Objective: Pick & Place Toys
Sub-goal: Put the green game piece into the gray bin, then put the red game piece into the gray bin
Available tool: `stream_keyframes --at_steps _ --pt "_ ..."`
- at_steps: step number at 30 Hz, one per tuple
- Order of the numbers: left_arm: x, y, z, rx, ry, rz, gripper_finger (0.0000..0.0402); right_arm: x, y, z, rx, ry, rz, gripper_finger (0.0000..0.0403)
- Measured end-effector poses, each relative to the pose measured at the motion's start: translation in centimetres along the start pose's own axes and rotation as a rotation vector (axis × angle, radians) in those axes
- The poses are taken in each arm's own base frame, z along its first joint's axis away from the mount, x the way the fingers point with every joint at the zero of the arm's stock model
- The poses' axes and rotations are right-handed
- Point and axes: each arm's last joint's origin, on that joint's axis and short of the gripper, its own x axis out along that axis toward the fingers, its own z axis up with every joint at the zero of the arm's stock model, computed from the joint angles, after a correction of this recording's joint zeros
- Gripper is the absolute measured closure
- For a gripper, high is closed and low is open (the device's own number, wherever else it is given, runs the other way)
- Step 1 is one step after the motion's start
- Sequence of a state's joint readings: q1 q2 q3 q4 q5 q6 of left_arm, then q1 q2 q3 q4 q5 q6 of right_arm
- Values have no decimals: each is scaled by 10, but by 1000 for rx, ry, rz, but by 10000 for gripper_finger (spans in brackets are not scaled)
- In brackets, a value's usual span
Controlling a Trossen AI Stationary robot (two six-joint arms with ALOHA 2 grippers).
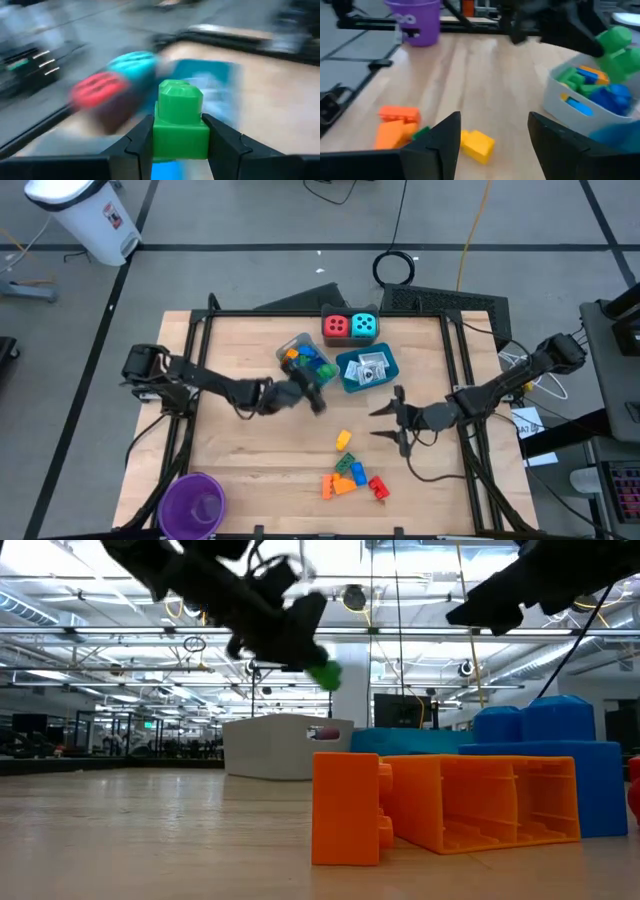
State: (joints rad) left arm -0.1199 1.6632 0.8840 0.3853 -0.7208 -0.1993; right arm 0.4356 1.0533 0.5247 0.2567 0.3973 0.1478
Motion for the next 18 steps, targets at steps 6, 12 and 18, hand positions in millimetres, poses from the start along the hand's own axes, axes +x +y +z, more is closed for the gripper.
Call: stream_keyframes --at_steps 6,12,18 --pt "8 32 -28 -224 45 155 248 1 -2 -1 -4 6 -21 204" --pt "16 42 -36 -345 90 117 172 1 -2 -1 -3 6 -26 202" --pt "19 41 -32 -342 99 20 123 1 -2 -1 -1 4 -26 206"
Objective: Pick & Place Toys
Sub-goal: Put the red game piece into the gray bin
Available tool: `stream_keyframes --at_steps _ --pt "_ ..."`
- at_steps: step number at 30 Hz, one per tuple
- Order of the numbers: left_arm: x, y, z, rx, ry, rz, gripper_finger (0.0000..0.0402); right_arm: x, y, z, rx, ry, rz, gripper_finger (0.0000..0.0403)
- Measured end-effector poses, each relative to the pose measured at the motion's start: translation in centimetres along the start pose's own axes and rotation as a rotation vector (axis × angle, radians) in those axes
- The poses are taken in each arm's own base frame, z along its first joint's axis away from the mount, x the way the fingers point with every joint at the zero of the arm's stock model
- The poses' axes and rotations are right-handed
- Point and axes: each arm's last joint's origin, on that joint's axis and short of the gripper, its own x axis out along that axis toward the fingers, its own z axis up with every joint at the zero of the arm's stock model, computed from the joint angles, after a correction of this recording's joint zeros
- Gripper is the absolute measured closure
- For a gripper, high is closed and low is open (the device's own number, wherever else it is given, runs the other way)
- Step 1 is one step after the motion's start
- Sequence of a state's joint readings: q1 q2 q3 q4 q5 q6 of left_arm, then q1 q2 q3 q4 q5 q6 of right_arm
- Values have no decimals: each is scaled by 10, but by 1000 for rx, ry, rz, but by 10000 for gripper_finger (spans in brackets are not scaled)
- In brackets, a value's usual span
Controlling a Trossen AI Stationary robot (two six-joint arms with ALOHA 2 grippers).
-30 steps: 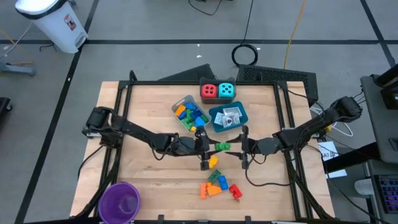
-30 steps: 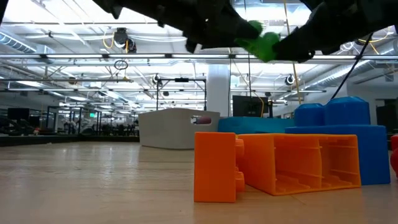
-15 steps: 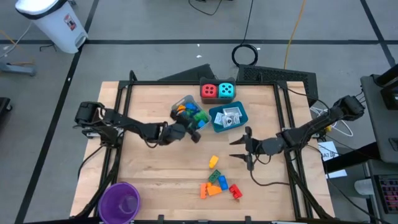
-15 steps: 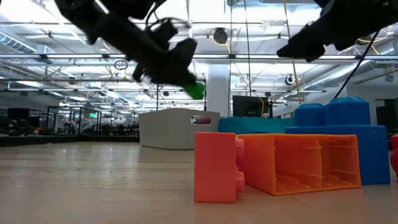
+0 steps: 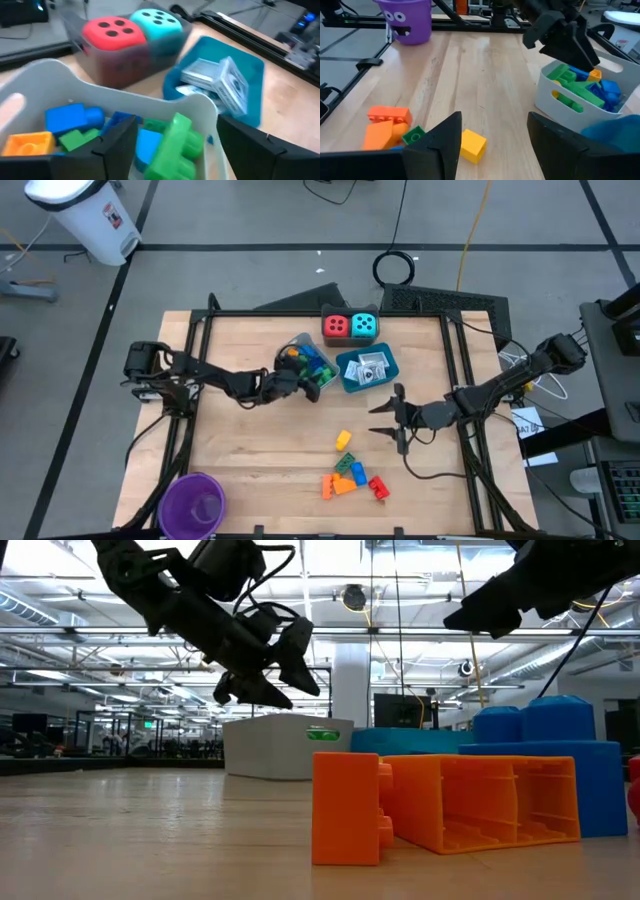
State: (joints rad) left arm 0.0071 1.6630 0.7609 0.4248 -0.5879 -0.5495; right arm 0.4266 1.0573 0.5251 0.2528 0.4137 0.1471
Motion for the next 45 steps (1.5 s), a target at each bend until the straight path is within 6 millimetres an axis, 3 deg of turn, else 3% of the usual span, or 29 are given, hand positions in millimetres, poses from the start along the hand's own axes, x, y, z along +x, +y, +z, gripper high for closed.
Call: stream_keyframes --at_steps 15,20,24,27,36,40,45 --pt "0 -1 2 -22 -9 -23 107 -1 8 -1 112 39 244 209" --pt "0 -5 7 -56 -58 -52 104 -2 32 -22 75 32 443 209" --pt "-1 -6 10 -67 -82 -67 107 -3 57 -36 151 -13 562 206" --pt "-1 -6 10 -87 -81 -68 107 -1 78 -46 216 57 622 205" --pt "-4 -13 6 -214 -33 -145 105 27 130 -67 221 422 636 246" --pt "-8 -18 3 -240 -10 -180 105 33 130 -80 218 623 535 276" --pt "-12 -23 -1 -231 -1 -199 105 33 117 -82 184 673 398 317"
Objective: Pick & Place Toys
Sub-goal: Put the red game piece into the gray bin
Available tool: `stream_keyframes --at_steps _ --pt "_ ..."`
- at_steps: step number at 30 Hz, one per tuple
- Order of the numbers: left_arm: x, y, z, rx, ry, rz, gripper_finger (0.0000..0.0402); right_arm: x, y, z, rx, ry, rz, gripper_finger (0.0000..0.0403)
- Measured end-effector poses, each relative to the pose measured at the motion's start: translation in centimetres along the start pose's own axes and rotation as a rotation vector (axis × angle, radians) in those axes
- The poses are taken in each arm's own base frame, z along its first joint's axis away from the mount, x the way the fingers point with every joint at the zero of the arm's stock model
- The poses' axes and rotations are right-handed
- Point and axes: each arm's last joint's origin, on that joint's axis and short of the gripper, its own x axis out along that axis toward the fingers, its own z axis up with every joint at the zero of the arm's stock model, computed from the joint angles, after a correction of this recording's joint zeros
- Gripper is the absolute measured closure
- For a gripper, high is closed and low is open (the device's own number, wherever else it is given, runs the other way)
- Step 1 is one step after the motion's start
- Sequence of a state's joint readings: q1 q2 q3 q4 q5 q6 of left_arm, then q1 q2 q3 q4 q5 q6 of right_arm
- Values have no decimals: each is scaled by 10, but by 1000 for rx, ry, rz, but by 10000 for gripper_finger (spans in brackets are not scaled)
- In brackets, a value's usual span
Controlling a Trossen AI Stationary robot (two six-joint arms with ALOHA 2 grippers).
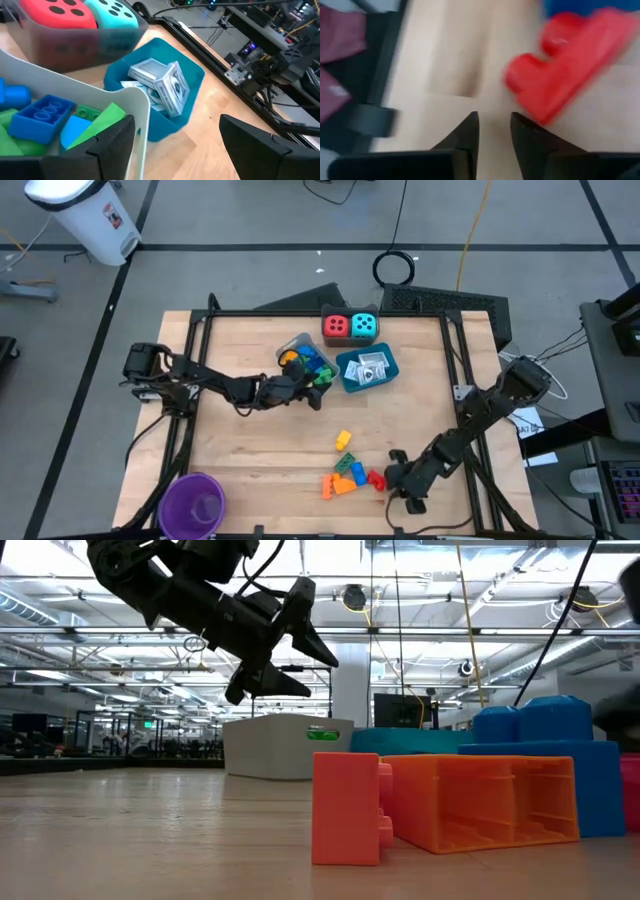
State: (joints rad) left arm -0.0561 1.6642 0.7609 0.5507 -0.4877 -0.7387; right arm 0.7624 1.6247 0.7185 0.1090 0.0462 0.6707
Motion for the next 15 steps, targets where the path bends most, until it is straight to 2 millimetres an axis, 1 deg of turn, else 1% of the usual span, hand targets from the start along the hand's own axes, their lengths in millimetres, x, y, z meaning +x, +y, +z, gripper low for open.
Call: stream_keyframes --at_steps 5,7,9,12,15 --pt "-1 -1 -1 25 3 -4 105 -12 -14 12 -94 -97 -170 351" --pt "-1 -1 -1 37 3 -3 105 -16 -17 18 -85 -125 -178 357" --pt "-1 -1 -1 41 4 -2 105 -17 -18 19 -98 -122 -171 355" --pt "-1 -1 -1 41 5 -1 105 -17 -18 19 -104 -123 -175 327" --pt "-1 -1 -2 35 7 -3 105 -17 -19 18 -104 -115 -181 277"
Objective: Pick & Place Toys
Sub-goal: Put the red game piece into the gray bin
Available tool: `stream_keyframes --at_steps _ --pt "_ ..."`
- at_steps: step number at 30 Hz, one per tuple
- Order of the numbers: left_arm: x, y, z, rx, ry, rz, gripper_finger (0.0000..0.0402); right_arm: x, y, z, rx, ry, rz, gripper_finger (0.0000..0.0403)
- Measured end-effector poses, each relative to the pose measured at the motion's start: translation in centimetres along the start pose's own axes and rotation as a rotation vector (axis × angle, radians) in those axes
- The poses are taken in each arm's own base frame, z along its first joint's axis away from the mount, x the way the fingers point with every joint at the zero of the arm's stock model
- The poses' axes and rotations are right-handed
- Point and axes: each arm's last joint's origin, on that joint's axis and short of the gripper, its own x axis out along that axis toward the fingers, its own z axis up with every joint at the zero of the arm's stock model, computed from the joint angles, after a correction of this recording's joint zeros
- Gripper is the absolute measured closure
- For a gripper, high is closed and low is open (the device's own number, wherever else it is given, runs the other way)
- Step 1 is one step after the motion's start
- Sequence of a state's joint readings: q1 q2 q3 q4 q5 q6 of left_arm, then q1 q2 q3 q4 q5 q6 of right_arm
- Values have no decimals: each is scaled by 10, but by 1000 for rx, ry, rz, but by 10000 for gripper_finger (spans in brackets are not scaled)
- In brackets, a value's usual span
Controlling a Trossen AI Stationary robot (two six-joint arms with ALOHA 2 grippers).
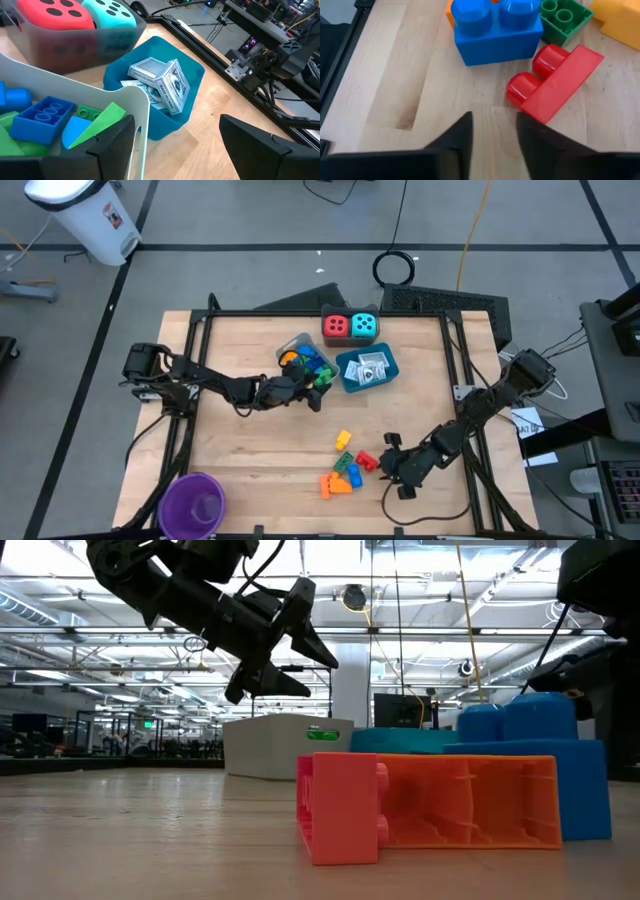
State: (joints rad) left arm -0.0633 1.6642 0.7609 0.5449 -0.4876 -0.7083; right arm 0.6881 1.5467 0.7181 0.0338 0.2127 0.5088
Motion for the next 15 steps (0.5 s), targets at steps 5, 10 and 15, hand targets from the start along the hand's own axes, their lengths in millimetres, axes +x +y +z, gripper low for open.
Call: stream_keyframes --at_steps 5,10,15 --pt "-2 -3 -2 2 6 -9 105 0 0 1 8 -5 5 177" --pt "-2 -3 -2 0 6 -9 105 0 1 0 2 12 33 101" --pt "-2 -2 -2 6 7 -9 105 0 0 0 5 19 26 69"
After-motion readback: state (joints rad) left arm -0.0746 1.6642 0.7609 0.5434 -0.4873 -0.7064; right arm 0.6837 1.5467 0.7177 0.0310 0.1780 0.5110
